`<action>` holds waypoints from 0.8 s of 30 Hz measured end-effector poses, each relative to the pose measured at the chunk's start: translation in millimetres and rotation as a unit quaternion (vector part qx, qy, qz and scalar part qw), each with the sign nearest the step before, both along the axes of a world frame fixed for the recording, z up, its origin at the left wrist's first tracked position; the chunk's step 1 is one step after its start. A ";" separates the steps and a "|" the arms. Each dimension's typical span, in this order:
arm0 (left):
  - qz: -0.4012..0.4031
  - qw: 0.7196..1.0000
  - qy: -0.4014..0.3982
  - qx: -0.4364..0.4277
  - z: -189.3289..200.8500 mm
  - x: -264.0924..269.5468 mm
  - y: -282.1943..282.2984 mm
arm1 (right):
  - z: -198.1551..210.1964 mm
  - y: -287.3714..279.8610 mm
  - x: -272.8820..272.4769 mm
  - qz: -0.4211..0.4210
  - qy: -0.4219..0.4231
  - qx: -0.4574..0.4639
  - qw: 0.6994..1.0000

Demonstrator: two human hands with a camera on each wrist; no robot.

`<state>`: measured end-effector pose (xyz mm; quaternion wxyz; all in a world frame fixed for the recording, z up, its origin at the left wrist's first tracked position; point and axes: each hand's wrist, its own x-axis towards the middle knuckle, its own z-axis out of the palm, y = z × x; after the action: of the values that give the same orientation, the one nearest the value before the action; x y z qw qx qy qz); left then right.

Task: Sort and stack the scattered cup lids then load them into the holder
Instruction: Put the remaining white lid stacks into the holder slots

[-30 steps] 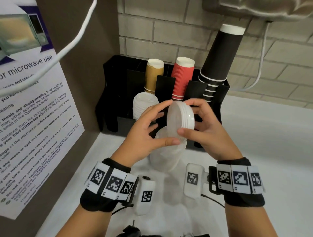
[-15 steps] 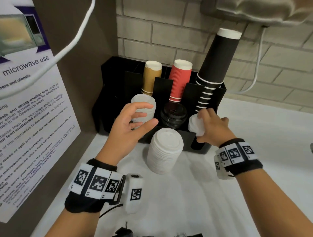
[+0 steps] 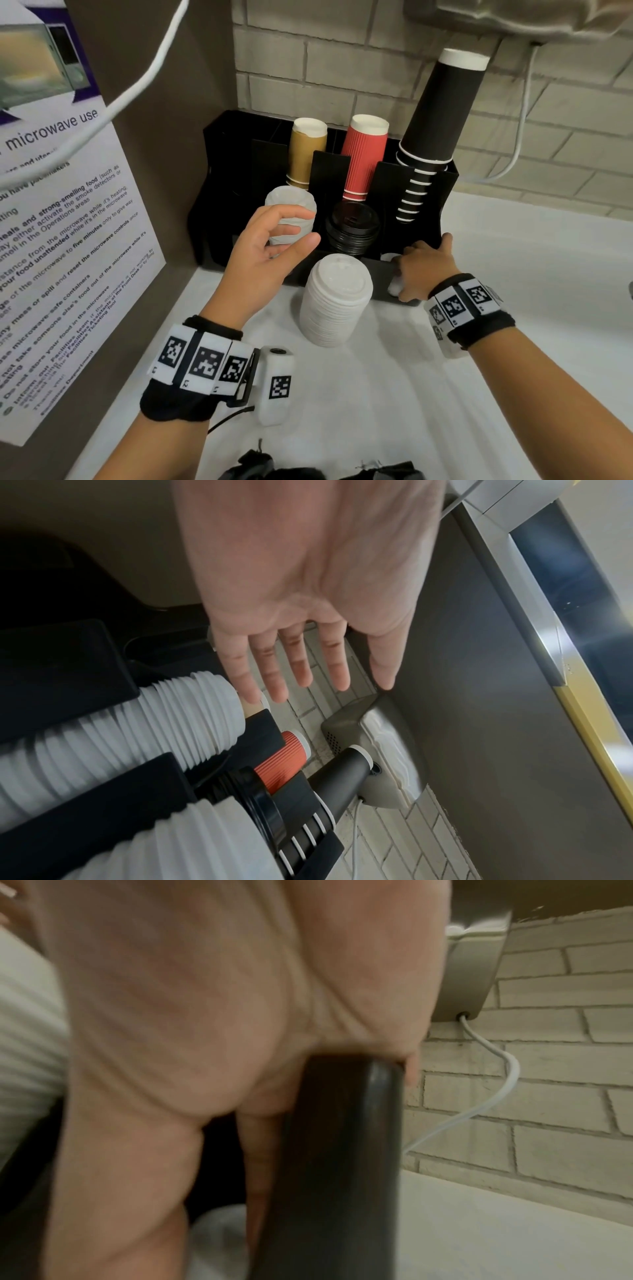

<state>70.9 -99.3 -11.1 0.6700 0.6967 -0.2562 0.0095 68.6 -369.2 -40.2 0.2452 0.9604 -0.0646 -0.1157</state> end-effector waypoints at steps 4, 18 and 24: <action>0.007 1.000 -0.004 -0.001 -1.1 1.1 3.3 | 15.7 4.0 -14.7 -0.028 -0.113 0.100 0.988; 0.016 1.000 0.000 -0.002 -5.4 1.1 8.8 | -1.9 88.0 -44.1 0.077 -0.302 0.480 0.820; 0.018 1.000 -0.001 0.001 -5.5 1.6 8.1 | -9.7 93.6 -40.5 0.074 -0.285 0.520 0.802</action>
<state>72.5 -91.1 -16.7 0.6689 0.7016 -0.2448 0.0219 28.1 -275.5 -49.9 -0.3126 0.9353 0.0095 0.1657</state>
